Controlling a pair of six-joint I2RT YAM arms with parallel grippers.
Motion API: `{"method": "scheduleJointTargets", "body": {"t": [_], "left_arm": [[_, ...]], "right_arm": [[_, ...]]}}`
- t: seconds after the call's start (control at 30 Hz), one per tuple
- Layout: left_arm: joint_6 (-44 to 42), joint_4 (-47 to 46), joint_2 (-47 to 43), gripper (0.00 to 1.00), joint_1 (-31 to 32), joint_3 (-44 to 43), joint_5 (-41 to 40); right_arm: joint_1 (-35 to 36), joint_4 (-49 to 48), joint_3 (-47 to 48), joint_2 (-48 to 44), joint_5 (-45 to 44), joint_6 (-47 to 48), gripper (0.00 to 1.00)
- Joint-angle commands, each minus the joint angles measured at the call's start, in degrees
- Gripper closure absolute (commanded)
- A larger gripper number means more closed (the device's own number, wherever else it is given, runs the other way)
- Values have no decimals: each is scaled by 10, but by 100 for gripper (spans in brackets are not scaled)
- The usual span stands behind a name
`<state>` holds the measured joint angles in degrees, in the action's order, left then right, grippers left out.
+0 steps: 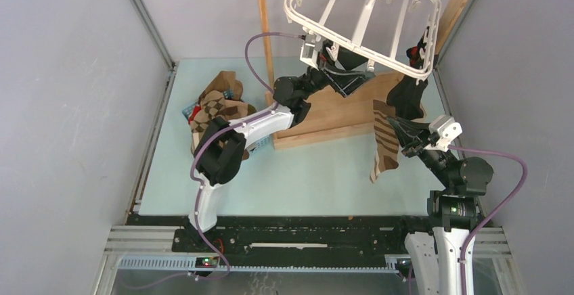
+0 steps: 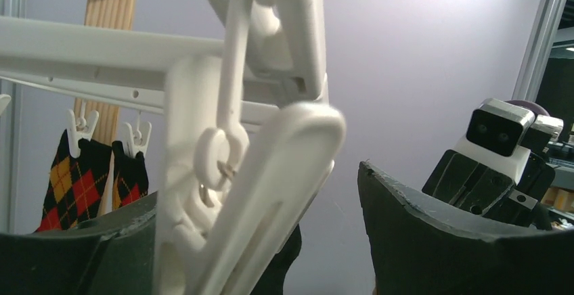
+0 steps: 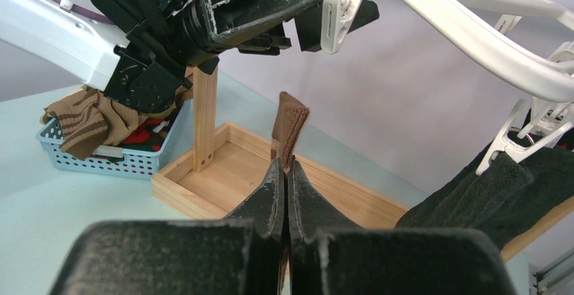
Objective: Clip the socks to the hanger
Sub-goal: Open the clamp at the hanger.
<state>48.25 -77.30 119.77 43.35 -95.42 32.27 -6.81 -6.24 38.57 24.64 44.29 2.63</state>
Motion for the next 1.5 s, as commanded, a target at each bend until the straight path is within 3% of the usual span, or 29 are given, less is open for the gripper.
{"method": "scheduleJointTargets", "body": {"t": [0.0, 0.37, 0.63, 0.87, 1.1, 1.47], "left_arm": [[15, 21, 7, 20, 7, -32, 15], [29, 19, 12, 31, 12, -52, 13], [57, 9, 16, 70, 12, -68, 10], [85, -1, 17, 92, 13, -85, 5], [113, -15, 23, 98, 16, -95, 3], [156, -31, 33, 100, 16, -109, 7]], "right_arm": [[-6, -25, 5, -1, 4, -14, 100], [-7, -23, 3, -3, 8, -14, 100], [-10, -36, 3, 4, 3, -39, 100], [-8, -75, 3, 38, 1, -108, 100], [8, -139, 3, 79, 10, -184, 100], [107, -144, 22, 113, -58, -198, 100]]}}
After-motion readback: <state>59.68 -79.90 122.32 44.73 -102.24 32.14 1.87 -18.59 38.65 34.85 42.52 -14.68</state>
